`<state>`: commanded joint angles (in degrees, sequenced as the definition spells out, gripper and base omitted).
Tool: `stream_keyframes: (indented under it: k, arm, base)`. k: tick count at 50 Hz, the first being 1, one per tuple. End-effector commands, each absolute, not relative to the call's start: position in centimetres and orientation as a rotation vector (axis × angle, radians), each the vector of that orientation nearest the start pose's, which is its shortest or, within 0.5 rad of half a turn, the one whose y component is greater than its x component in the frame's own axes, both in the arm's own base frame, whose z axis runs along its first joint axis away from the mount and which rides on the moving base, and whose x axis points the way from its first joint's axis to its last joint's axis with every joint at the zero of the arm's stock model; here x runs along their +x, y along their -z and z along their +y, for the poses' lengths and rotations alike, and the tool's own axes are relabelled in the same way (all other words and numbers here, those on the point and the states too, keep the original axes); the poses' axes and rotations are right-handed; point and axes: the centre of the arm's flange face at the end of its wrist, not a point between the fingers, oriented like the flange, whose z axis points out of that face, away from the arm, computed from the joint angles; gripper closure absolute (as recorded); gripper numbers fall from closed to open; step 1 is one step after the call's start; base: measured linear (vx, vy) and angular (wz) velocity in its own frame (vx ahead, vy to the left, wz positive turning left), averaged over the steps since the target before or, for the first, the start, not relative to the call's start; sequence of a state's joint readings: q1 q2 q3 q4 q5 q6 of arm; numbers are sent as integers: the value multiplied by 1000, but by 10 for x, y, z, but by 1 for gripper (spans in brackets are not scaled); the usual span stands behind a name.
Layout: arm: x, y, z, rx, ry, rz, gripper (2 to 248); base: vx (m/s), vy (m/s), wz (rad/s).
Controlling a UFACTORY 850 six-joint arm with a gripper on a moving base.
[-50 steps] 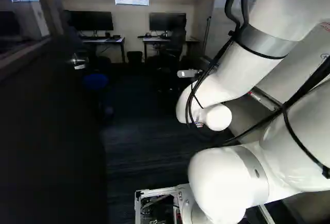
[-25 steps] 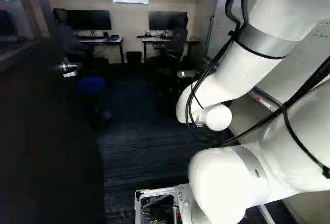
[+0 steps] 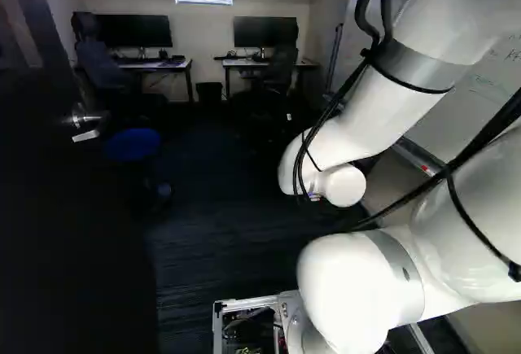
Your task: Open the door and move inside
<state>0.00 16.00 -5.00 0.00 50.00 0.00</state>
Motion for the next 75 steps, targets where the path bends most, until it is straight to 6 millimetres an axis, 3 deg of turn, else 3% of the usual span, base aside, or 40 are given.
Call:
stream_keyframes:
  k: [75]
  arm:
    - [270, -366, 0, -2558, 1824, 0, 3]
  base:
    - [215, 3, -20]
